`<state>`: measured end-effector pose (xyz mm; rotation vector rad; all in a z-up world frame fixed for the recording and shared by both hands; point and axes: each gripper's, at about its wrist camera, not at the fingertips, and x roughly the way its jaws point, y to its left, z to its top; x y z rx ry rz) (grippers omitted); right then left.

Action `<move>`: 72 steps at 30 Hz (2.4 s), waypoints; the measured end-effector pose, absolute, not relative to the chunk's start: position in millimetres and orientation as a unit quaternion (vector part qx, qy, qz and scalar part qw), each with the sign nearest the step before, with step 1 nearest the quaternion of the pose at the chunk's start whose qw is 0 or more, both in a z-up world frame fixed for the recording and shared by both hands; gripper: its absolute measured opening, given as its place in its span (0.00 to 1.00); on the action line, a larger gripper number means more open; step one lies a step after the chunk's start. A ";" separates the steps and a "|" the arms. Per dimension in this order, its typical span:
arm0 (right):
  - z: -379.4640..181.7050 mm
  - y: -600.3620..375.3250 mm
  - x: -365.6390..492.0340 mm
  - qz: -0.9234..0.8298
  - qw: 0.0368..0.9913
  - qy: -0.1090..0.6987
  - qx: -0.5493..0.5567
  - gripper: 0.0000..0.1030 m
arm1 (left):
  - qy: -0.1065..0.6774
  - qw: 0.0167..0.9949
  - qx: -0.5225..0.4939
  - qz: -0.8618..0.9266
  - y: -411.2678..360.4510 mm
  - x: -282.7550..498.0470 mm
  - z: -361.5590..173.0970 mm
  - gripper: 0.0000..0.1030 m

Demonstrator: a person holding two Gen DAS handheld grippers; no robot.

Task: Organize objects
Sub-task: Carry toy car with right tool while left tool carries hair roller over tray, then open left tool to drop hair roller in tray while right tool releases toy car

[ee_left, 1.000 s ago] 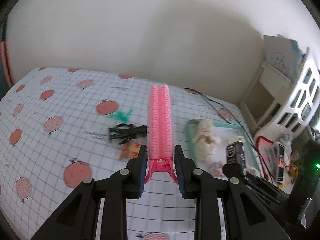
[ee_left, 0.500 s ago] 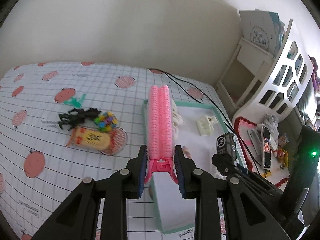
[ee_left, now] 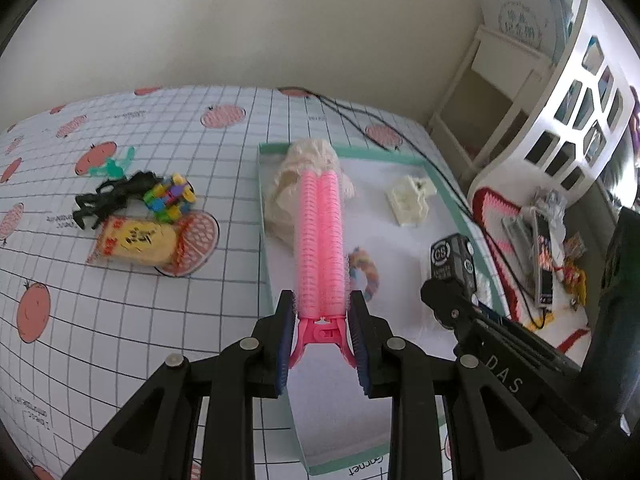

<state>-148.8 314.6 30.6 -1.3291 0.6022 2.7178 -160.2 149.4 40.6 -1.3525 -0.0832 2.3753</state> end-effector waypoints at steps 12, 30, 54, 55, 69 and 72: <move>13.0 313.4 -155.5 0.871 0.030 0.203 -0.446 0.24 | -0.011 0.194 -0.508 0.839 160.6 -164.6 18.1 0.27; 2.8 311.5 -160.9 0.861 0.042 0.211 -0.460 0.26 | -0.022 0.190 -0.521 0.832 160.1 -168.8 9.2 0.27; 22.5 308.2 -157.9 0.876 0.038 0.210 -0.433 0.27 | -0.061 0.196 -0.508 0.836 148.1 -174.6 35.8 0.29; 24.0 308.1 -157.4 0.877 0.036 0.210 -0.430 0.27 | -0.061 0.194 -0.507 0.838 146.9 -174.6 36.9 0.30; 20.3 307.0 -157.1 0.878 0.049 0.194 -0.435 0.44 | -0.082 0.147 -0.507 0.846 125.0 -180.1 32.7 0.61; 19.4 306.6 -157.4 0.878 0.051 0.188 -0.437 0.47 | -0.084 0.135 -0.507 0.847 120.5 -180.6 30.9 0.68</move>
